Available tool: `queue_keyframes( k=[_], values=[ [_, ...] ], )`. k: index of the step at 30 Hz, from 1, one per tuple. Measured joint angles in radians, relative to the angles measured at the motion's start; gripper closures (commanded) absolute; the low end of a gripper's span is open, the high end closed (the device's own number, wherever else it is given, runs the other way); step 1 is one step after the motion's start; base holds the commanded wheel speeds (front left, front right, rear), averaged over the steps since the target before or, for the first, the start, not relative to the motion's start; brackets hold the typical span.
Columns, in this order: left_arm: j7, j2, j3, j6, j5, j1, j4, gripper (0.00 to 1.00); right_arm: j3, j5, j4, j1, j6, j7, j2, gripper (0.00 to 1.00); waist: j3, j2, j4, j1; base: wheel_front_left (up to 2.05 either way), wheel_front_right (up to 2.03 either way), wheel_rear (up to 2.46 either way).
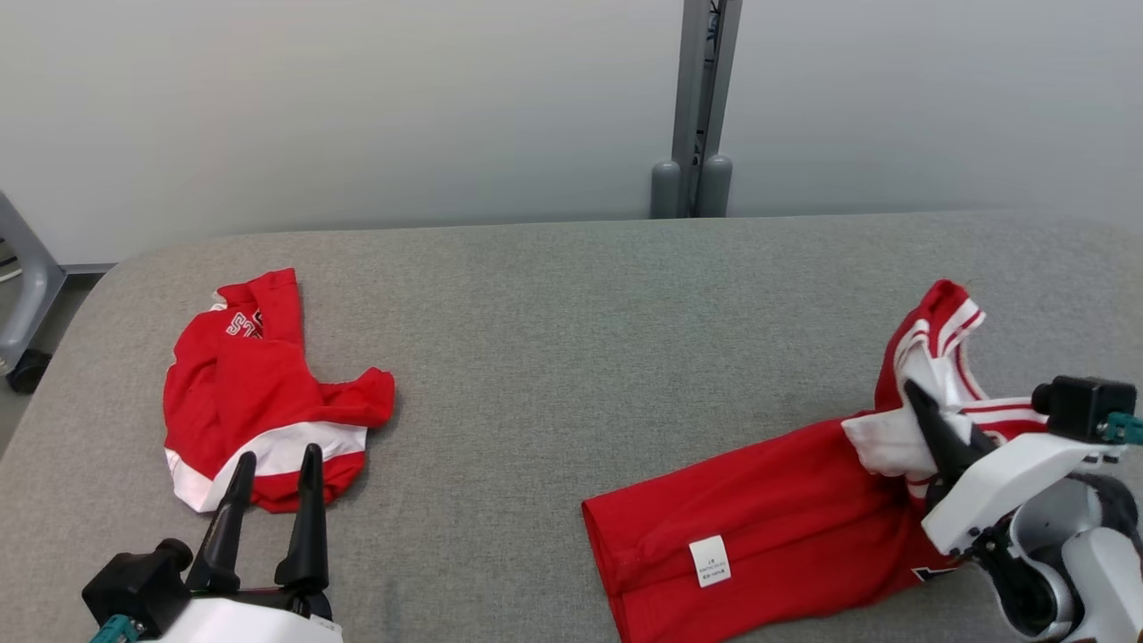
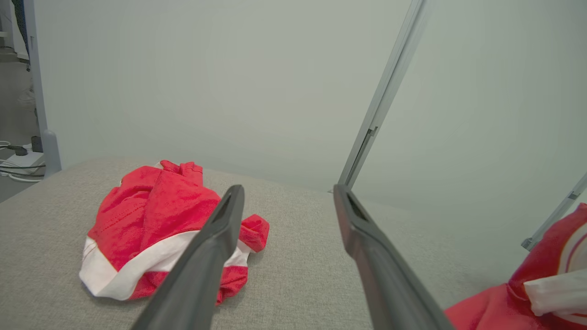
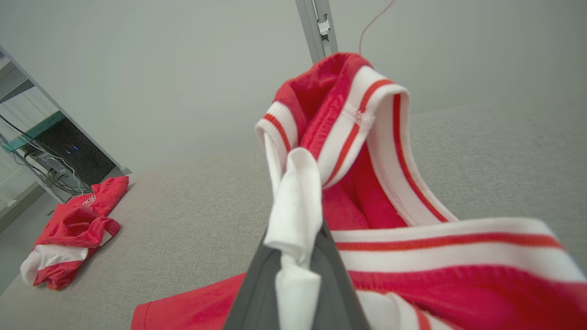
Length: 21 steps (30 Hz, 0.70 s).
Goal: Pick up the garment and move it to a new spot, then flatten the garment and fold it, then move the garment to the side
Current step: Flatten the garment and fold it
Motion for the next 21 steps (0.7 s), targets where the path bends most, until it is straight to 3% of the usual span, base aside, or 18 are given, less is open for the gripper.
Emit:
queue_keyframes(
  k=[9,21],
  values=[
    [0.0,-0.046,0.033,-0.061,0.057,0.008,0.042,0.0,0.021,-0.022,-0.237,0.148,0.0,0.199,0.125,1.0,-0.006,0.0,0.056,0.0,0.0,0.0,0.0],
    [-0.001,-0.07,0.044,-0.108,0.084,-0.025,0.112,0.0,0.079,-0.084,-0.215,0.209,0.0,0.271,0.222,1.0,-0.002,0.0,0.126,0.0,0.0,0.0,0.0]
  ],
)
